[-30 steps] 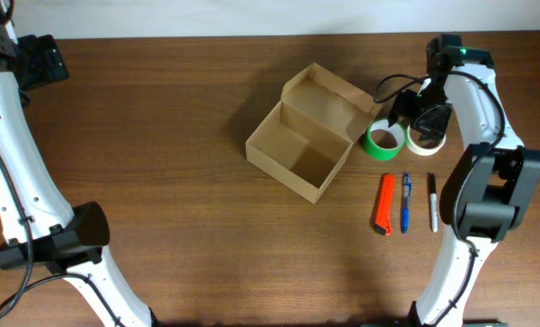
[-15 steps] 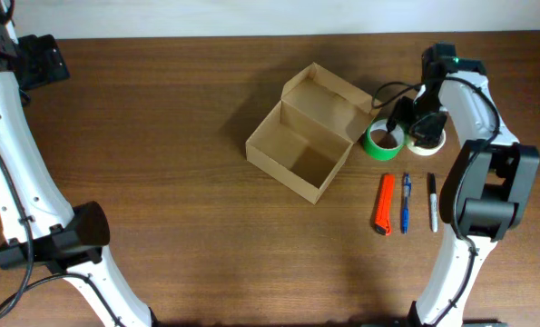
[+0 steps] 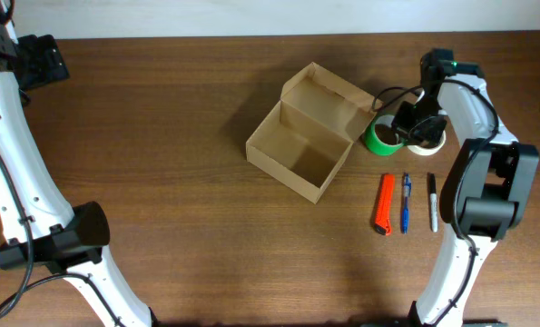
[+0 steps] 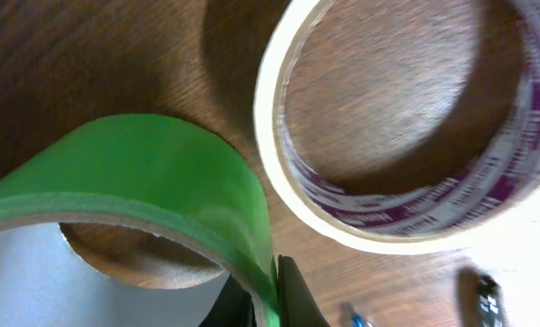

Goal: Pack container
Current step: 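Grasp the green tape roll with the right gripper and lift it, then lower the green tape into the box and open the right gripper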

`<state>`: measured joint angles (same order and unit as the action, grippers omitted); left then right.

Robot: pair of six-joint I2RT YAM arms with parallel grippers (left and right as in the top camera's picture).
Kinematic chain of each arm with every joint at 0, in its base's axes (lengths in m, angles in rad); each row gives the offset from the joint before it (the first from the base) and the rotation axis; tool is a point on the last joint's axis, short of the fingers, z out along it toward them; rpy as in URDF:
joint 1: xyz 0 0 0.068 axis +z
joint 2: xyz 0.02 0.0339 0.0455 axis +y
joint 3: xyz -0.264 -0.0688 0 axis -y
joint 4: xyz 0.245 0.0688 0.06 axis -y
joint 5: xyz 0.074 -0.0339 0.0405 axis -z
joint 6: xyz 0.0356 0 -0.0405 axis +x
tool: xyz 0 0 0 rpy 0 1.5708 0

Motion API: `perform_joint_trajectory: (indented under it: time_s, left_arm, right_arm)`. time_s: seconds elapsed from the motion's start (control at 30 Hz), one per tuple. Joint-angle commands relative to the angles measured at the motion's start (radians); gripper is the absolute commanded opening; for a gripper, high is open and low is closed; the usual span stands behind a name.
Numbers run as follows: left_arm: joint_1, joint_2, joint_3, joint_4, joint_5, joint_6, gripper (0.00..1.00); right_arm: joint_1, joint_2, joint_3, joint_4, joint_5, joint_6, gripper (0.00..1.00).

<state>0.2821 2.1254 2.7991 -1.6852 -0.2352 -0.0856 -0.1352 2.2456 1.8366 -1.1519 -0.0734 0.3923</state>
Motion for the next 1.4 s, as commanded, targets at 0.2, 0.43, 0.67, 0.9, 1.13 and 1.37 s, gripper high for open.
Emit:
perform_joint_trajectory:
  time_s: [0.2,0.43,0.67,0.9,1.13,1.37]
  left_arm:
    - [0.004,0.008,-0.004,-0.002,0.011,0.012,1.0]
    - [0.004,0.008,-0.004,-0.002,0.011,0.012,1.0]
    - [0.004,0.008,-0.004,-0.002,0.011,0.012,1.0]
    - [0.004,0.008,-0.004,-0.002,0.011,0.012,1.0]
    - [0.004,0.008,-0.004,-0.002,0.011,0.012,1.0]
    - [0.004,0.008,-0.004,-0.002,0.011,0.012,1.0]
  right_arm:
    - [-0.095,-0.166,0.378,-0.131,-0.003,-0.034,0.04]
    - [-0.014,-0.257,0.652,-0.3,-0.066,-0.159,0.04]
    - [0.236,-0.317,0.7,-0.416,-0.006,-0.213,0.04]
    - [0.499,-0.268,0.683,-0.406,0.161,-0.213,0.04]
    - [0.587,-0.1,0.68,-0.333,0.201,-0.212,0.04]
    - [0.572,0.082,0.68,-0.365,0.158,-0.222,0.04]
